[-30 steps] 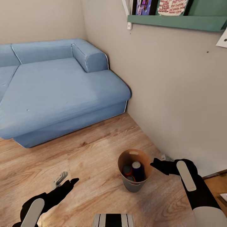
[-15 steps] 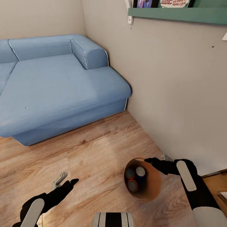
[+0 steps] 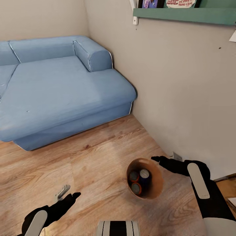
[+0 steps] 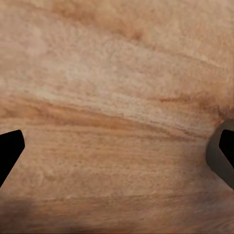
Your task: Put the three can of soda from the living room inside the tash can in the kitchen.
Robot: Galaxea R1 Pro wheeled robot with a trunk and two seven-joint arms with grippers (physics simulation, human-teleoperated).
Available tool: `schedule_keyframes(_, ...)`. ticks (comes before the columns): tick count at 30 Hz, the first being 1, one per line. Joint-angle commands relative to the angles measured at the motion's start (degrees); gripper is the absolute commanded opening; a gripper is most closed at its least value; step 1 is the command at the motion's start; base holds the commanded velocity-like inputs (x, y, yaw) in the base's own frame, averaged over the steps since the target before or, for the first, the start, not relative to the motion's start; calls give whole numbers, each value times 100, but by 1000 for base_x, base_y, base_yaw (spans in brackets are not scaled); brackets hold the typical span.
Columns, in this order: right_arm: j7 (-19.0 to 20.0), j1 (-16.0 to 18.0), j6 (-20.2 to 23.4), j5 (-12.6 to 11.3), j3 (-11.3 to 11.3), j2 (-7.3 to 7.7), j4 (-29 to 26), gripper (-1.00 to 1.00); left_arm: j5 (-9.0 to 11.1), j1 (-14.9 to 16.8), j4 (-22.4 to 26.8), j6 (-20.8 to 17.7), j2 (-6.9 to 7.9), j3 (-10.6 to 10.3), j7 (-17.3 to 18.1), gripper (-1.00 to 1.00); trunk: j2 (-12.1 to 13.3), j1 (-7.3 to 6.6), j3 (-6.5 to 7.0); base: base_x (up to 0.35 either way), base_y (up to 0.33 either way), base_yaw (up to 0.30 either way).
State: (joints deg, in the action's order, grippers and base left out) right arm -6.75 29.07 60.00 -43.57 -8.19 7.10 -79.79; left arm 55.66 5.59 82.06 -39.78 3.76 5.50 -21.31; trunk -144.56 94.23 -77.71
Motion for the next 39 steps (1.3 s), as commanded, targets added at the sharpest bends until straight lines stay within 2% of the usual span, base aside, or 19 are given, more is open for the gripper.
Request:
schedule_keyframes(1, 3, -29, 0, 0, -3, 12, -145, 100, -101, -5, -21, 5, -6, -28, 3, 100, 0, 0, 0, -31, 0, 0)
schedule_keyframes(2, 5, -67, 0, 0, -3, 19, -255, 100, -168, -7, -31, 7, -9, -55, 7, 100, 0, 0, 0, -25, 0, 0)
schedule_keyframes(4, 28, -355, 0, -3, -1, 40, -808, 100, -378, -11, -47, 11, -33, -144, 15, 100, 0, 0, 0, -85, 0, 0)
schedule_keyframes(6, 46, -543, 0, -7, 25, 66, -1030, 100, -456, -12, -53, 14, -46, -179, 20, 100, 0, 0, 0, -193, 0, 0)
schedule_keyframes(10, 93, -709, 0, 3, 77, 101, -1217, 100, -525, -14, -46, 20, -70, -246, 26, 100, 0, 0, 0, -283, 0, 0)
schedule_keyframes(13, 160, -734, 0, 33, 102, 172, -1246, 100, -548, -13, -17, 26, -67, -450, 18, 100, 0, 0, 0, -314, 0, 0)
schedule_keyframes(15, 198, -746, 0, 56, 347, 565, -1260, 100, -564, -13, 44, 37, -66, -625, 15, 100, 0, 0, 0, -312, 0, 0)
schedule_keyframes(16, 205, -749, -113, 59, 540, 799, -1262, 100, -564, -11, 58, 35, -69, -647, 21, 100, 0, 0, 0, -211, 0, 0)
schedule_keyframes(17, 208, -750, -211, 61, 648, 916, -1263, 100, -564, -10, 68, 34, -70, -652, 24, 100, 0, 0, 0, -169, 0, 0)
schedule_keyframes(18, 212, -751, -414, 63, 868, 1122, -1265, 100, -565, -8, 122, 33, -74, -658, 28, 100, 0, 0, 0, -108, 0, 0)
schedule_keyframes(21, 210, -753, -722, 112, 1178, 1378, -1261, 100, -565, -6, 285, 36, -80, -674, 14, 100, 1, -3, 22, -67, 0, 0)
schedule_keyframes(22, 210, -753, -770, 161, 1224, 1414, -1260, 100, -565, -6, 313, 38, -81, -676, 6, 100, 3, -5, 44, -35, 0, 0)
schedule_keyframes(24, 210, -753, -871, 445, 1310, 1481, -1259, 100, -569, -6, 360, 44, -84, -671, -9, 100, 5, -10, 89, -20, 0, 0)
schedule_keyframes(25, 211, -754, -911, 726, 1340, 1504, -1259, 100, -563, -5, 379, 46, -81, -660, -9, 100, 7, -13, 111, -12, 0, 0)
schedule_keyframes(27, 215, -754, -936, 1033, 1358, 1515, -1255, 100, -554, -5, 392, 47, -81, -652, -11, 100, 9, -18, 155, -8, 0, 0)
schedule_keyframes(28, 216, -759, -952, 1346, 1370, 1524, -1242, 100, -547, -5, 400, 48, -83, -647, -14, 100, 11, -21, 177, -5, 0, 0)
schedule_keyframes(30, 223, -795, -959, 1681, 1366, 1538, -1206, 100, -563, -5, 401, 48, -84, -647, -22, 100, 13, -26, 222, -3, 0, 0)
schedule_keyframes(33, 232, -903, -957, 1939, 1348, 1561, -1133, 100, -580, -5, 390, 49, -85, -647, -28, 100, 17, -34, 288, -1, 0, 0)
schedule_keyframes(39, 243, -1144, -965, 2054, 1334, 1573, -977, 100, -596, -5, 345, 62, -86, -645, -39, 100, 25, -49, 421, 0, 0, 0)
